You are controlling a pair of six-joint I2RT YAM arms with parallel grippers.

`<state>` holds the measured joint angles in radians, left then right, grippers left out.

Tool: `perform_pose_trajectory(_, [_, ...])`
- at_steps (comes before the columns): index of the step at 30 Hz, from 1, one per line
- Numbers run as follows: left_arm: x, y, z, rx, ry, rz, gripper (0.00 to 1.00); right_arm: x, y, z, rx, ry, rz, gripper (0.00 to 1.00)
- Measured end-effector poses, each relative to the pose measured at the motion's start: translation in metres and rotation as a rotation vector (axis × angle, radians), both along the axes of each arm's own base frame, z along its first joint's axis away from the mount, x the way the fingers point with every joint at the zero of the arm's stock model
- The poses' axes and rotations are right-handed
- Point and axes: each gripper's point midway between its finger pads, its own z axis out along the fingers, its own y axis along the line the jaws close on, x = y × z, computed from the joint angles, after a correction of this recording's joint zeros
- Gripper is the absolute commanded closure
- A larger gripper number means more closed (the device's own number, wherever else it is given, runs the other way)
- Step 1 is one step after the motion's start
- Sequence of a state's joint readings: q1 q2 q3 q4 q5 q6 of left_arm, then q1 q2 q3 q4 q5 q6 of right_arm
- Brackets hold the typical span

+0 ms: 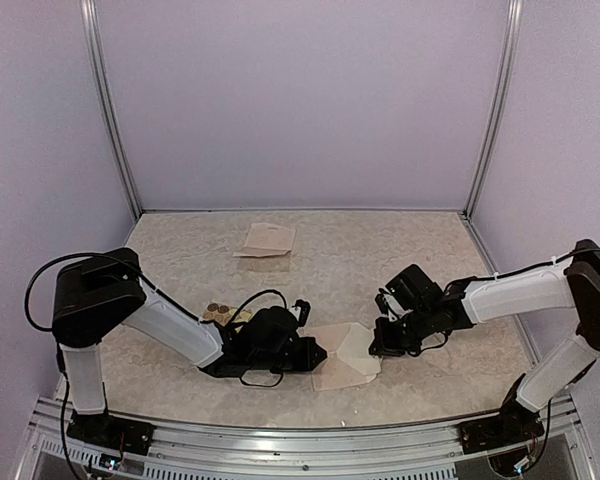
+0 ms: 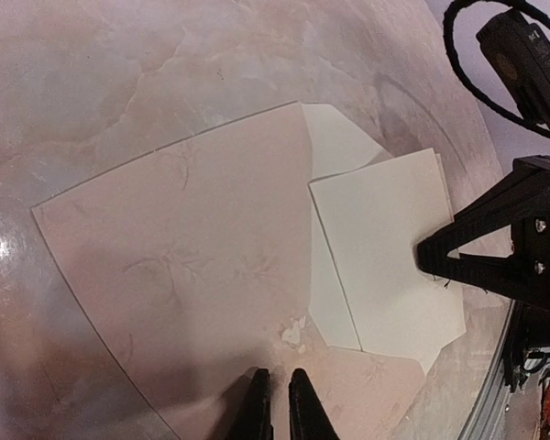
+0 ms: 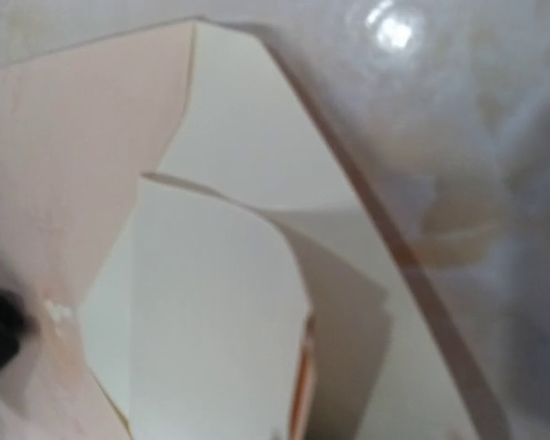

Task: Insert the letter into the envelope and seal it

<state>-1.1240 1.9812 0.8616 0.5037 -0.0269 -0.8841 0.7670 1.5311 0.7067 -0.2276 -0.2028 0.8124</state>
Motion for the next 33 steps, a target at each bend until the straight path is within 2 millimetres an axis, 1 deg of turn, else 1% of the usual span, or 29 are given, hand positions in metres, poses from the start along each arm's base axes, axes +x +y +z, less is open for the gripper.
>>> perform_pose_trajectory(13, [-0.001, -0.001, 0.000, 0.013, -0.002, -0.004, 0.92, 0.001, 0.005, -0.005, 0.001, 0.015, 0.014, 1.00])
perform_pose_trajectory(18, [-0.002, 0.003, 0.002, 0.042, -0.015, -0.006, 0.91, 0.001, 0.000, 0.004, -0.005, -0.004, 0.005, 1.00])
perform_pose_trajectory(21, [0.001, 0.006, 0.008, 0.057, -0.031, -0.003, 0.91, 0.001, -0.001, 0.009, -0.005, -0.010, 0.006, 1.00])
perform_pose_trajectory(27, [0.016, -0.004, 0.023, 0.045, -0.064, 0.000, 0.92, -0.001, -0.006, 0.006, -0.029, 0.001, 0.003, 1.00])
perform_pose_trajectory(29, [0.021, -0.006, 0.020, 0.053, -0.068, 0.003, 0.92, -0.001, -0.007, 0.005, -0.038, 0.003, 0.003, 1.00])
perform_pose_trajectory(33, [0.023, -0.003, 0.000, 0.103, -0.064, 0.011, 0.92, 0.002, -0.008, 0.008, -0.046, 0.000, 0.000, 1.00])
